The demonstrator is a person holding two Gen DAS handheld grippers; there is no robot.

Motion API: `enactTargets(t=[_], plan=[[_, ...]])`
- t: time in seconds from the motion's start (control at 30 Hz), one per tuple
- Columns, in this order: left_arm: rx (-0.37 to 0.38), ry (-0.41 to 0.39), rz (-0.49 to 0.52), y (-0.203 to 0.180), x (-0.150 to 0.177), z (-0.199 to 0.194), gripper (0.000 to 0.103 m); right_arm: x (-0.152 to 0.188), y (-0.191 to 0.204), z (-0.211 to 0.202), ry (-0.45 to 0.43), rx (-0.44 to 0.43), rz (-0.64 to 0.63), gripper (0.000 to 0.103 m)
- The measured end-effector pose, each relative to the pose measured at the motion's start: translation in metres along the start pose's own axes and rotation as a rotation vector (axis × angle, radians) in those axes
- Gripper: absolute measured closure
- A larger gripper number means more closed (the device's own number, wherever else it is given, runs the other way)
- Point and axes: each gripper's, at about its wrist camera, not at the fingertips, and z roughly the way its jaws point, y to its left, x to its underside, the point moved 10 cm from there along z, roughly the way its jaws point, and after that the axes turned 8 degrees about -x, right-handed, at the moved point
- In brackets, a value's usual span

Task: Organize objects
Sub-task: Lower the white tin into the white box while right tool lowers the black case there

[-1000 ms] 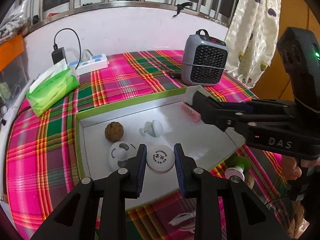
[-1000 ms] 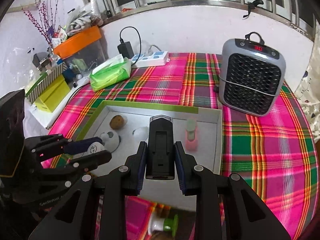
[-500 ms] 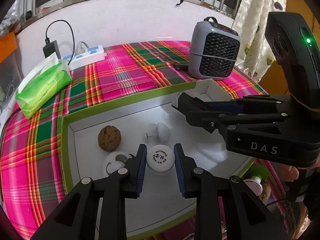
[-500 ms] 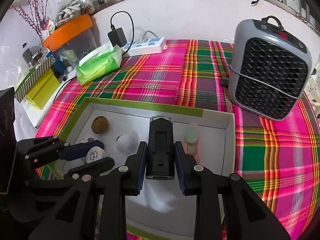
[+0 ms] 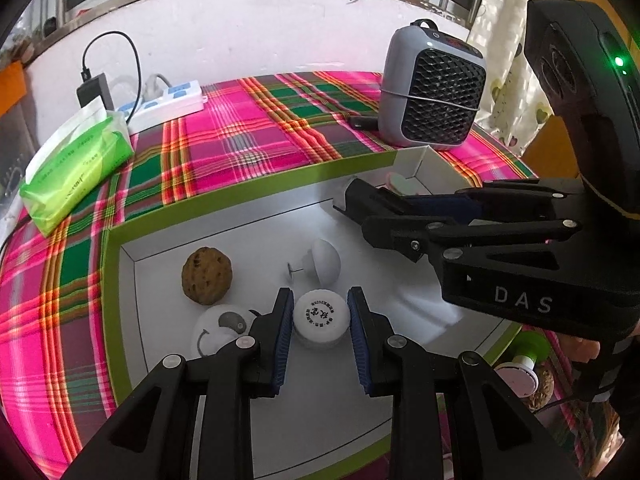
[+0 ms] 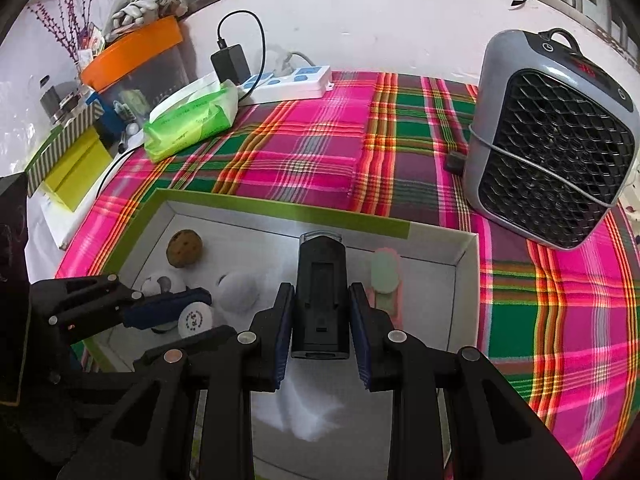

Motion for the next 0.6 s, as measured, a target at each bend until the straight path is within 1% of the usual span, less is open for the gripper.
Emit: enactTargets(t=[0.23,0.6], plan=[[-0.004,-0.002,0.006,0.001,-0.001,0.001,0.078,0.000,0.005,0.005,0.016,-0.006,-0.019,0.075],[-0.001,-0.005,-0.001,0.001,-0.002,0.002,0.078,-0.001,0.003,0.011,0.029,0.017,-0.029,0.074]])
